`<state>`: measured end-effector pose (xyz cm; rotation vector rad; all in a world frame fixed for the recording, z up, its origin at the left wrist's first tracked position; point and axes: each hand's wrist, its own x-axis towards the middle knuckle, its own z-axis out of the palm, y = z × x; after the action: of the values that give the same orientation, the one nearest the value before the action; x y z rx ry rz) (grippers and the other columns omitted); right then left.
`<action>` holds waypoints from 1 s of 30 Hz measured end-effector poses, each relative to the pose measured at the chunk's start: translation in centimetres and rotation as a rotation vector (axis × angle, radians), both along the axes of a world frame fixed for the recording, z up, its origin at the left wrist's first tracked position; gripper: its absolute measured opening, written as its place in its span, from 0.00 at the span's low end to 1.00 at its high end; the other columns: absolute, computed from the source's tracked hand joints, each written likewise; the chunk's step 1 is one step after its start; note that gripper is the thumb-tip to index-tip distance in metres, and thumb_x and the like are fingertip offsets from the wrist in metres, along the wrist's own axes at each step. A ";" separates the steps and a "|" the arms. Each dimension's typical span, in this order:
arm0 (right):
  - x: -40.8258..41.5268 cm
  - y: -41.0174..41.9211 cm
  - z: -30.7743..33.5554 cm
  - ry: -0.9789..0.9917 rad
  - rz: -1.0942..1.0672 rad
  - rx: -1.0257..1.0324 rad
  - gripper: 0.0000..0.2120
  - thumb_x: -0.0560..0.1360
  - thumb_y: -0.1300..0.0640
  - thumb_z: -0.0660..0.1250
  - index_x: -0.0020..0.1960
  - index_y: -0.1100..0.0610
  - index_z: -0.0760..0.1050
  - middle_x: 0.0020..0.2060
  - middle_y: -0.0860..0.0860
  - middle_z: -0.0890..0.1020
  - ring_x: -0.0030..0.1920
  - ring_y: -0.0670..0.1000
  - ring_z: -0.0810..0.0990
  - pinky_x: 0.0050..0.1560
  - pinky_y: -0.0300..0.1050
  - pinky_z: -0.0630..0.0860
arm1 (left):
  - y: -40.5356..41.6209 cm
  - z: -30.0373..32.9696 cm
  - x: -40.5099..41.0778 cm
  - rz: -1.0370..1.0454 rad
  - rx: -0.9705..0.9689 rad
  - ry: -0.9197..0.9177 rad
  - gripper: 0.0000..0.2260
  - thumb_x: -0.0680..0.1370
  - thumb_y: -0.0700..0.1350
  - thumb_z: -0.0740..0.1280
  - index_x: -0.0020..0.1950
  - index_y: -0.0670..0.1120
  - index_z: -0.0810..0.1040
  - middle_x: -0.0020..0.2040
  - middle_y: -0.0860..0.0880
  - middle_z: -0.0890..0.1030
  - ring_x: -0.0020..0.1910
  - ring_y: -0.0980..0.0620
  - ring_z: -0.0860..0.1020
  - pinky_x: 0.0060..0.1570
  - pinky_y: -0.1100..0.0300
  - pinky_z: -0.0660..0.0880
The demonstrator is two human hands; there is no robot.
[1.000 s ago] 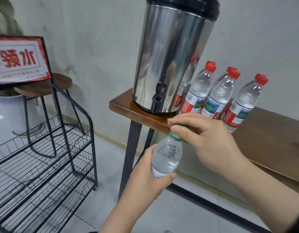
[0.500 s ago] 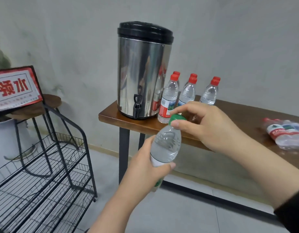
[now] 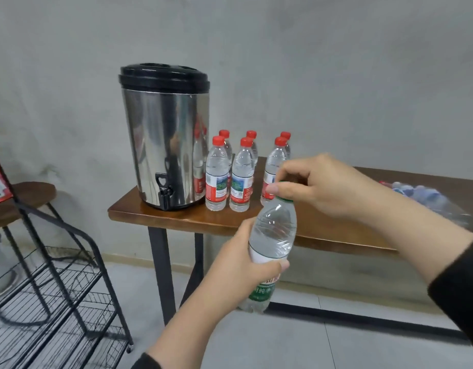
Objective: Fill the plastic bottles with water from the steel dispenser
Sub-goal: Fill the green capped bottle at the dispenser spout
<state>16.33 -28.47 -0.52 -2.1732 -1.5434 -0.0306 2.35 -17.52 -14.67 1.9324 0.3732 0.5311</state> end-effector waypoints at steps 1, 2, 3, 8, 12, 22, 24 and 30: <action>0.8 -0.2 0.1 -0.025 -0.052 0.032 0.21 0.72 0.33 0.67 0.40 0.51 0.79 0.29 0.48 0.77 0.29 0.45 0.70 0.34 0.46 0.68 | -0.5 0.2 1.0 0.022 0.026 -0.014 0.31 0.70 0.52 0.79 0.68 0.66 0.69 0.59 0.68 0.80 0.59 0.68 0.77 0.60 0.63 0.75; 1.5 -0.5 0.3 -0.055 -0.100 0.055 0.22 0.72 0.33 0.68 0.38 0.53 0.78 0.27 0.48 0.76 0.28 0.45 0.69 0.33 0.45 0.67 | -0.8 0.5 2.0 0.040 0.052 -0.027 0.31 0.70 0.53 0.79 0.68 0.66 0.68 0.59 0.68 0.79 0.59 0.69 0.77 0.59 0.65 0.74; 2.2 -0.7 0.5 -0.083 -0.129 0.064 0.23 0.73 0.34 0.67 0.37 0.54 0.77 0.26 0.48 0.75 0.28 0.45 0.69 0.32 0.45 0.67 | -1.1 0.8 3.0 0.049 0.069 -0.039 0.32 0.70 0.53 0.80 0.68 0.66 0.68 0.59 0.69 0.79 0.59 0.68 0.76 0.59 0.65 0.74; 5.7 -2.1 2.0 -0.065 -0.053 0.031 0.15 0.77 0.37 0.65 0.44 0.48 0.77 0.27 0.41 0.75 0.30 0.42 0.71 0.30 0.37 0.64 | -1.5 2.1 7.3 -0.012 -0.002 -0.043 0.27 0.71 0.47 0.80 0.64 0.63 0.73 0.56 0.66 0.82 0.56 0.68 0.80 0.55 0.66 0.76; 9.6 -2.0 2.5 0.003 -0.171 0.137 0.20 0.73 0.38 0.71 0.39 0.55 0.76 0.20 0.42 0.72 0.26 0.43 0.69 0.29 0.40 0.63 | -2.5 2.8 11.7 0.045 0.069 -0.078 0.30 0.71 0.51 0.80 0.69 0.61 0.70 0.59 0.63 0.81 0.58 0.64 0.78 0.59 0.63 0.75; 17.9 -0.7 1.8 -0.118 -0.246 0.014 0.22 0.77 0.35 0.65 0.37 0.52 0.73 0.32 0.51 0.75 0.36 0.52 0.73 0.34 0.46 0.66 | -2.5 1.6 21.9 0.109 0.075 -0.119 0.34 0.72 0.53 0.79 0.74 0.56 0.67 0.64 0.60 0.78 0.63 0.60 0.76 0.60 0.64 0.72; 19.5 0.0 1.5 -0.132 -0.248 -0.008 0.22 0.79 0.39 0.64 0.34 0.52 0.70 0.30 0.52 0.72 0.36 0.54 0.71 0.32 0.46 0.63 | -2.0 1.3 23.9 0.105 0.064 -0.119 0.34 0.72 0.53 0.79 0.74 0.56 0.67 0.64 0.59 0.78 0.63 0.60 0.76 0.59 0.64 0.71; 24.4 2.9 0.9 -0.207 -0.312 -0.043 0.21 0.78 0.39 0.65 0.37 0.56 0.77 0.33 0.53 0.77 0.43 0.58 0.77 0.33 0.46 0.65 | -1.3 -0.2 30.6 0.197 0.020 -0.150 0.33 0.73 0.51 0.79 0.73 0.53 0.66 0.64 0.57 0.79 0.62 0.56 0.77 0.65 0.56 0.74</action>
<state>40.73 -25.59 0.36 -2.4911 -1.3014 -0.3355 32.90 -18.80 -14.84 1.8714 0.4661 0.8061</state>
